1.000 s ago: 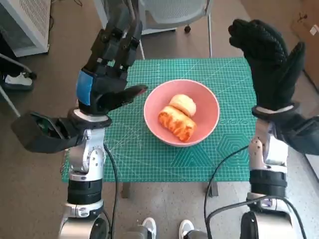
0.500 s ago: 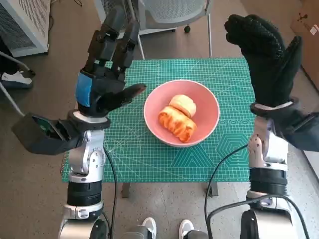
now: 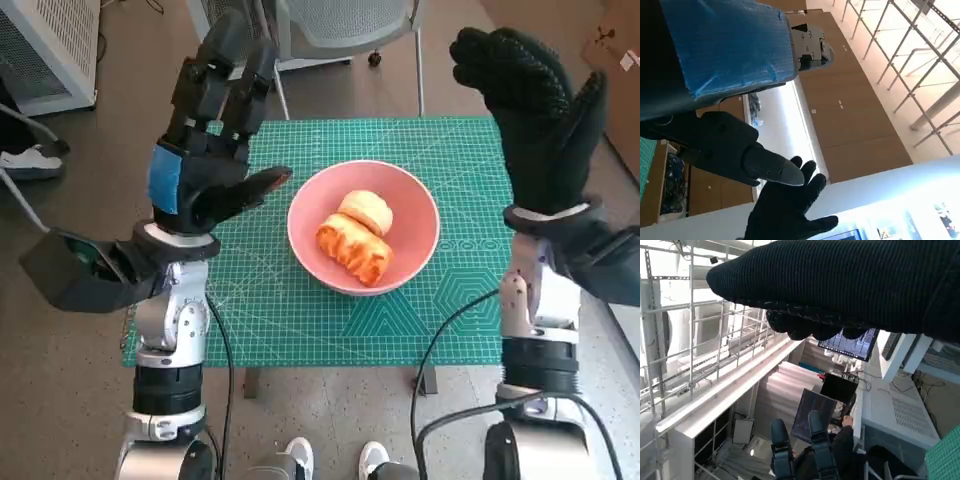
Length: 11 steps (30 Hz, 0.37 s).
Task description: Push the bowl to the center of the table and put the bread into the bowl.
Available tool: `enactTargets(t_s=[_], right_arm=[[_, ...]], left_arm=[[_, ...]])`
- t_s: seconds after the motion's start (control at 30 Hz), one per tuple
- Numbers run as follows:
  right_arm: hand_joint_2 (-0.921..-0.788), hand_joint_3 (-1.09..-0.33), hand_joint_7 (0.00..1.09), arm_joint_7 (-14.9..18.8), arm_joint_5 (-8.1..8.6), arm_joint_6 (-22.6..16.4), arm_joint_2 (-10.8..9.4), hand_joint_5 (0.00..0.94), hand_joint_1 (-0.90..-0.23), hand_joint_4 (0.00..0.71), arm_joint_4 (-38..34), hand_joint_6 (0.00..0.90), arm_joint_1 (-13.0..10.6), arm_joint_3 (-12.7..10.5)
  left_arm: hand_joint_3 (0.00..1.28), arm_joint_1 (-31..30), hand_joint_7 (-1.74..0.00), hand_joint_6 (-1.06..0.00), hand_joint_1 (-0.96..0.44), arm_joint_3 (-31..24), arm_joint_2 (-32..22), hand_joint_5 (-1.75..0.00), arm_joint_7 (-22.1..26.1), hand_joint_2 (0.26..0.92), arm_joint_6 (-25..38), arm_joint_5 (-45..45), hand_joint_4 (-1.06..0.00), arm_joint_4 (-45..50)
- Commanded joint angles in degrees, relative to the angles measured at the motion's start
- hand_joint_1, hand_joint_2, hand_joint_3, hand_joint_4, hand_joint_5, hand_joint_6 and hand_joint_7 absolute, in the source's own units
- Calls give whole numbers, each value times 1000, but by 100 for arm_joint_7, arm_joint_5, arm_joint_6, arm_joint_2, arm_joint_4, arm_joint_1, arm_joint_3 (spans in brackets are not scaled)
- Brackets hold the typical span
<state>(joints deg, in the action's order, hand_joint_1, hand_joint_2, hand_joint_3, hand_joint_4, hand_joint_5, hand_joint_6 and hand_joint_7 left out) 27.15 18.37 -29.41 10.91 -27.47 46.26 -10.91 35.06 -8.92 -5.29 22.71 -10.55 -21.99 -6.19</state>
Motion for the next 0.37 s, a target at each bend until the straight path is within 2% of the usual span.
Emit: enactTargets(t_s=[0.03, 0.37], right_arm=[[-921, -558, 0, 22, -61, 46, 51, 0, -640, 303, 3, 359, -42, 38], [-921, -580, 0, 21, -124, -21, 61, 0, -635, 296, 13, 359, -77, 43]], left_arm=[[85, -38, -365, 1, -402, 39, -53, 1, -19, 900, -59, 80, 1, 133], [89, -75, -365, 1, -399, 36, -44, 1, -19, 898, -96, 119, 1, 164]])
